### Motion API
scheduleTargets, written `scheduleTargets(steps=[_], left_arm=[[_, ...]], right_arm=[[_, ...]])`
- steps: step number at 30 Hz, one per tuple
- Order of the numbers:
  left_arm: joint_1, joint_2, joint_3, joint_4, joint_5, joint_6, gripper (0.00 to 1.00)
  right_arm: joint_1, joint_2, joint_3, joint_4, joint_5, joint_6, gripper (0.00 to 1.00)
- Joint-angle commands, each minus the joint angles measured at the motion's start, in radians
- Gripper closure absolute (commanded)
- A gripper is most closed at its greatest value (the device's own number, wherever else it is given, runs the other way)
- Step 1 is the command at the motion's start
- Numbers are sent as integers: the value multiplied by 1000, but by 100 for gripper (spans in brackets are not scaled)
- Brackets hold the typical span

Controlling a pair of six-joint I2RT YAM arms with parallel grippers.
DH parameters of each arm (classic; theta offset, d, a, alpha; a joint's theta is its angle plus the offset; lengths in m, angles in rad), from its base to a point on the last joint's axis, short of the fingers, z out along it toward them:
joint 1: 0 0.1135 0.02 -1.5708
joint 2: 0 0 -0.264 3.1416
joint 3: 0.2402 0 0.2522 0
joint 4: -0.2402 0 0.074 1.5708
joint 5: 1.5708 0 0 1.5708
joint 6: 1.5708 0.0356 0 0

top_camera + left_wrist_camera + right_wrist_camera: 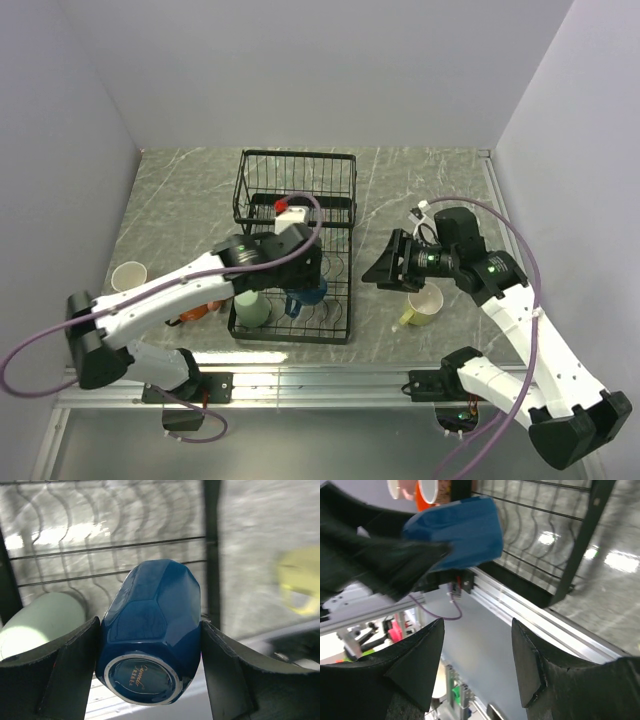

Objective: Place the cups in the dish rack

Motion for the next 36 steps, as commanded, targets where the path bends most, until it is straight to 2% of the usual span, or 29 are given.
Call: scheduleTargets(steps=[1, 5, 11, 20, 25, 28, 29, 31, 32, 36], left_arm=[[-17, 38, 52, -28, -182, -54, 100], [-18, 130, 51, -84, -278, -112, 100], [-11, 204, 32, -103, -341, -146, 100], [97, 261, 8, -227, -397, -342, 98], [145, 250, -24, -236, -385, -355, 82], [153, 253, -29, -250, -377, -364, 66], [153, 254, -29, -253, -372, -371, 54], [153, 255, -31, -265, -369, -379, 41], [153, 253, -34, -270, -365, -387, 31], [153, 241, -37, -282, -355, -401, 12]], right_arm=[[-6, -37, 41, -81, 64, -57, 37], [-7, -64, 17, -88, 65, -54, 37], [-4, -87, -9, -71, 50, -34, 38], [-4, -93, -35, -54, 42, -18, 38], [-6, -103, -54, -55, 47, -23, 39], [-6, -102, -58, -52, 47, -23, 39], [-6, -102, -60, -49, 45, -23, 39], [-6, -96, -60, -46, 42, -23, 39], [-6, -91, -61, -42, 42, -24, 39], [-6, -88, -63, -37, 42, -26, 39]])
